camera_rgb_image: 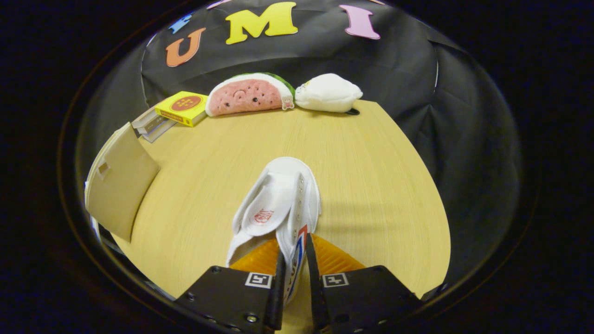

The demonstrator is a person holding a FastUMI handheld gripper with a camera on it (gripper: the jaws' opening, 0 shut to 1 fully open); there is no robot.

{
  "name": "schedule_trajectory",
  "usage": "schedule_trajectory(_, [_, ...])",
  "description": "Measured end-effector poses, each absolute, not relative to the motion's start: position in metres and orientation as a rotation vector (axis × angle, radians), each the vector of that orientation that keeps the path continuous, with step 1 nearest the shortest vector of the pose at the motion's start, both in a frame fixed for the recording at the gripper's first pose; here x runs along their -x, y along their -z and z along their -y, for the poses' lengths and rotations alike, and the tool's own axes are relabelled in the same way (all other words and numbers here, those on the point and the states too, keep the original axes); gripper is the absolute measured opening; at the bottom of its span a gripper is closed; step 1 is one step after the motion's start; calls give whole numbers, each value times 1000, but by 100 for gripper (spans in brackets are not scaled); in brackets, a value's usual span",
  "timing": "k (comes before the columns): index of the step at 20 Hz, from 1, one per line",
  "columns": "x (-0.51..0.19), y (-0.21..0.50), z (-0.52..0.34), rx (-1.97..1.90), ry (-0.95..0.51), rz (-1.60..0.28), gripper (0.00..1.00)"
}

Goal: Open the storage box then place both shoes into the box .Put the left shoe in first, then the right shoe, with the right side of both shoes facing outward in a uniform manner.

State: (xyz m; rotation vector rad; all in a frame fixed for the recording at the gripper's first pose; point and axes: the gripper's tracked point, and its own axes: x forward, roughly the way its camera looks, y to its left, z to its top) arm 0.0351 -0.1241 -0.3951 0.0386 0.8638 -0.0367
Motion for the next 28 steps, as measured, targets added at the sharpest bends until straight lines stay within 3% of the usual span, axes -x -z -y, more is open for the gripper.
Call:
schedule_trajectory(1, [-35,398,128,-48,57,-874,24])
schedule_trajectory(2, [-31,398,125,-68,57,-891,1])
schedule_trajectory(18, [-2,337,45,-346,118,-858,0])
schedule_trajectory(28, [18,238,-72,-474,123,-760,0])
